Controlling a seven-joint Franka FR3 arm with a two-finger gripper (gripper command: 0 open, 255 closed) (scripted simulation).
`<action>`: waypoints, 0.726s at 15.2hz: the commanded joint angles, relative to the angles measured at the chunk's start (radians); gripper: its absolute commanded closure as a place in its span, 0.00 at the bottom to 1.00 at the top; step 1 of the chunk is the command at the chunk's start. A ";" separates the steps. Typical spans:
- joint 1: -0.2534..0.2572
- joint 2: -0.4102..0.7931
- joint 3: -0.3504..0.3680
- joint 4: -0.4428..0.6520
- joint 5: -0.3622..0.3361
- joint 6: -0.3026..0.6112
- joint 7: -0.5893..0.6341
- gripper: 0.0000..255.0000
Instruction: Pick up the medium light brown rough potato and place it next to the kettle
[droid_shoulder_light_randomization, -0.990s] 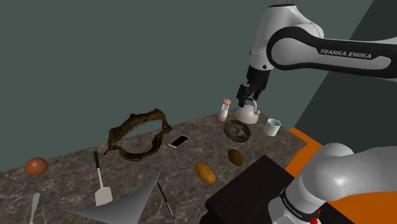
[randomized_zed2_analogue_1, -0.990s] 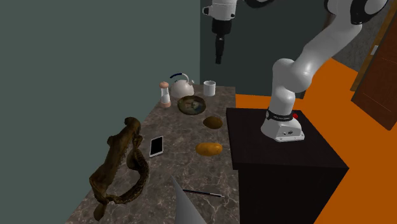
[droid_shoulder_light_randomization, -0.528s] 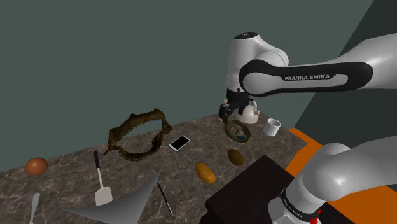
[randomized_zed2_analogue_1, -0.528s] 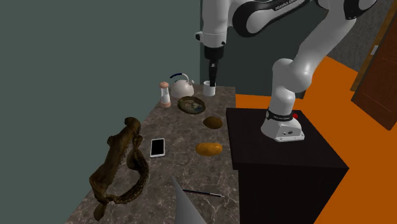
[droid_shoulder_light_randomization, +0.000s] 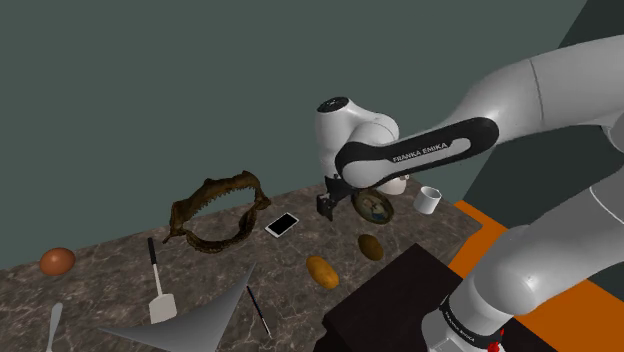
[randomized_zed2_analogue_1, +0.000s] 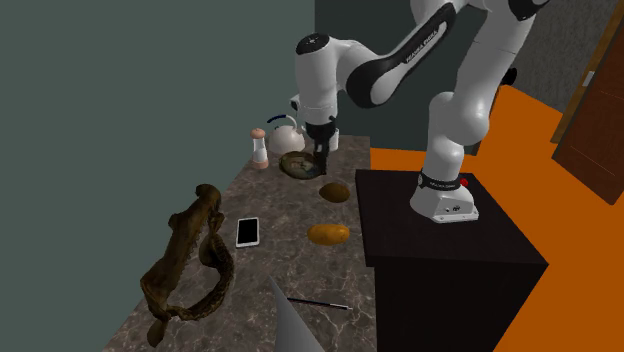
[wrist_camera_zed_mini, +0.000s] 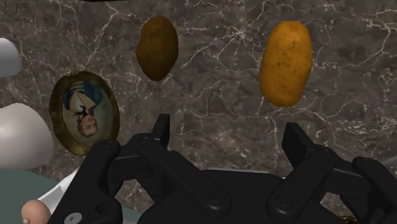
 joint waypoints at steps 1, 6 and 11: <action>-0.004 0.077 0.031 0.014 -0.035 0.023 0.069 0.00; -0.003 0.311 0.074 0.084 -0.165 0.063 0.251 0.00; 0.045 0.553 0.055 0.187 -0.298 0.066 0.415 0.00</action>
